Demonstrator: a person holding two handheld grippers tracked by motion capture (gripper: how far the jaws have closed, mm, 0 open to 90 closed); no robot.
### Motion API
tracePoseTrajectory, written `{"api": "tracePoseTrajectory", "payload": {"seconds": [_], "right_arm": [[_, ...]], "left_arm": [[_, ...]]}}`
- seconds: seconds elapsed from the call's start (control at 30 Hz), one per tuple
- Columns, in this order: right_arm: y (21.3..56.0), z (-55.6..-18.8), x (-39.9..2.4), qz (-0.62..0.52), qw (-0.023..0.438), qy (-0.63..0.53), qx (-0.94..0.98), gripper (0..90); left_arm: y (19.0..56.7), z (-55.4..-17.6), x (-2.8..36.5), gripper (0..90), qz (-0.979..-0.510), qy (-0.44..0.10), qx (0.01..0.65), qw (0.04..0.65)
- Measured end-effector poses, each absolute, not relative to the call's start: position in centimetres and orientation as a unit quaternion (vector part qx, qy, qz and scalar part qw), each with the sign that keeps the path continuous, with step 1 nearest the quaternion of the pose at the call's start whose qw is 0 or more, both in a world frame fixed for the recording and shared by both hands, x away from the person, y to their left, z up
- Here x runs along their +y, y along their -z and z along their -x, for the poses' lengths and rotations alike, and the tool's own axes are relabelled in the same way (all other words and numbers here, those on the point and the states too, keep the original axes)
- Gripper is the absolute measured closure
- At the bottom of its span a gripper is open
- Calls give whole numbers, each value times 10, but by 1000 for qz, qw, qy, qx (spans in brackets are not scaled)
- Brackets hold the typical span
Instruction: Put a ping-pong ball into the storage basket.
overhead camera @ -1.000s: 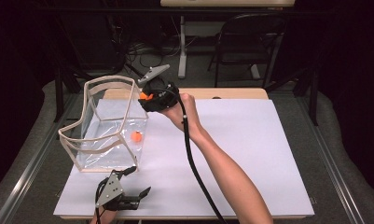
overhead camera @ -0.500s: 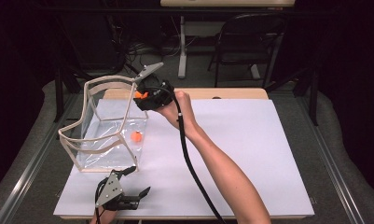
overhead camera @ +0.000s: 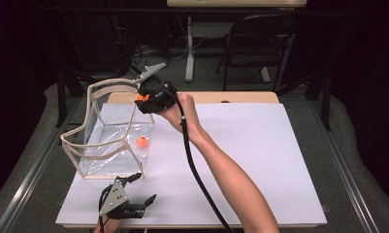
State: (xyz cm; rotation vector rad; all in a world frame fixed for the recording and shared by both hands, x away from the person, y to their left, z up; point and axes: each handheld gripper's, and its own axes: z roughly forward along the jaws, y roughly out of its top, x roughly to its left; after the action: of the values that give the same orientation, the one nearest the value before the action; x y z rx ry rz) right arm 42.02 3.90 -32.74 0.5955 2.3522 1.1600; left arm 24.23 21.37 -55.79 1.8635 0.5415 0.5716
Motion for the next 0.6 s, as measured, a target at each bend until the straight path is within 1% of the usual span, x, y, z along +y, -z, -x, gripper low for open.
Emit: {"api": "tracePoseTrajectory", "payload": {"seconds": [0.6], "right_arm": [[323,-421,49,-210,228,-425,850,506]], "left_arm": [[558,-242,214,155,-781,-239,226,530]]}}
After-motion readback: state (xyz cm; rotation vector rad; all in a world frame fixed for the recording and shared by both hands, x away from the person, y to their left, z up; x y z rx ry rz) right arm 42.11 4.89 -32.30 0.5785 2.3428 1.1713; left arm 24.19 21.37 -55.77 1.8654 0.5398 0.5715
